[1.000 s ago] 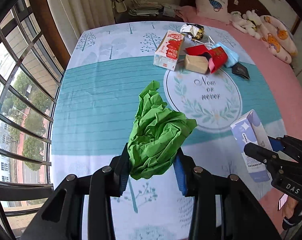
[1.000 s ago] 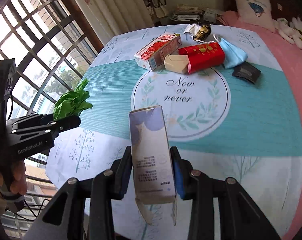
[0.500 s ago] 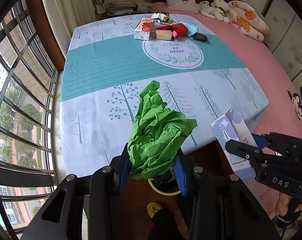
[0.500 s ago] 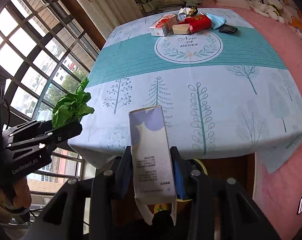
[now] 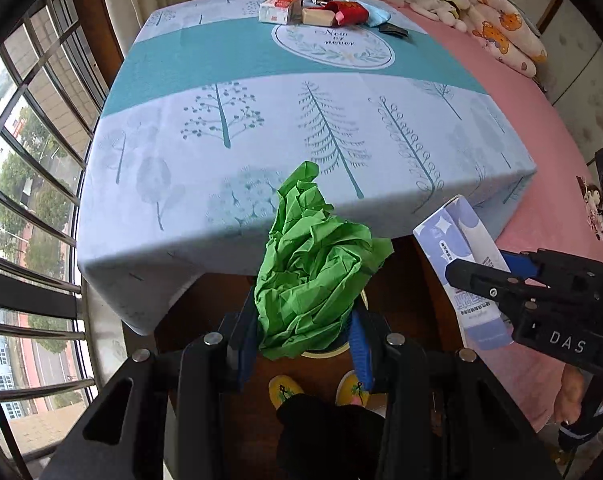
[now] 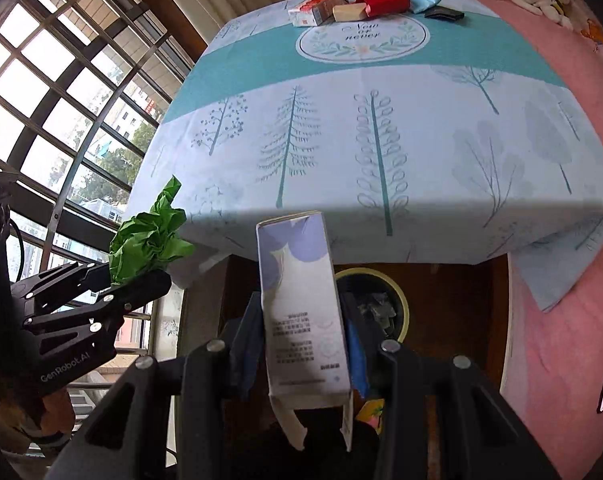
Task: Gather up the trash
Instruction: 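Open the left tool over the bin to drop the green paper while the right tool holds the box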
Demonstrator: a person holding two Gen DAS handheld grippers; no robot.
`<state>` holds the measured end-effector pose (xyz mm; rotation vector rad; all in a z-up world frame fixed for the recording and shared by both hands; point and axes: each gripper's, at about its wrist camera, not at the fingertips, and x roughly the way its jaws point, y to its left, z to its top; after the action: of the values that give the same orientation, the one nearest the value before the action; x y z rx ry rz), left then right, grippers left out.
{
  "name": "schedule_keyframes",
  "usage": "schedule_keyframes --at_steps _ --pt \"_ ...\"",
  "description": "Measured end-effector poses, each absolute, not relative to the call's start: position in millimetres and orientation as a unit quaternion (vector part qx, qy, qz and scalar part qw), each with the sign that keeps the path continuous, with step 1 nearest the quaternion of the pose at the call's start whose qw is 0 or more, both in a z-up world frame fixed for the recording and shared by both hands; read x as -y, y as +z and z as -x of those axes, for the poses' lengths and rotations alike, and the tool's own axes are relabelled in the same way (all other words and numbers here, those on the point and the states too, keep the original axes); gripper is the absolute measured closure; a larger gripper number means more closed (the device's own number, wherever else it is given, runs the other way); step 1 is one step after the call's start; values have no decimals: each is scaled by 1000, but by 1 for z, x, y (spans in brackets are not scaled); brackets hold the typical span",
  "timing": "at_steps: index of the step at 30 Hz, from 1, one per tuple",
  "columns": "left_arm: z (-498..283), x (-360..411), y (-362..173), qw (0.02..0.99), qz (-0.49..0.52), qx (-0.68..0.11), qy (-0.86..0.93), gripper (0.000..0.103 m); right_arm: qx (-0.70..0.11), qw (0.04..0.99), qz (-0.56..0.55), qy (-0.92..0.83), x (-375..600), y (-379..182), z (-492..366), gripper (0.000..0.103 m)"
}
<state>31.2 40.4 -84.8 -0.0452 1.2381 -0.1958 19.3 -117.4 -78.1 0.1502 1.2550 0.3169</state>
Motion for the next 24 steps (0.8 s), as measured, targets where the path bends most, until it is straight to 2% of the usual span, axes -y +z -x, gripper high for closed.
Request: schedule_keyframes --at_steps 15,24 --pt "-14 15 -279 752 43 -654 -70 65 -664 729 -138 98 167 -282 2 66" --pt "-31 30 -371 737 36 -670 -83 63 -664 728 -159 58 179 -363 -11 66"
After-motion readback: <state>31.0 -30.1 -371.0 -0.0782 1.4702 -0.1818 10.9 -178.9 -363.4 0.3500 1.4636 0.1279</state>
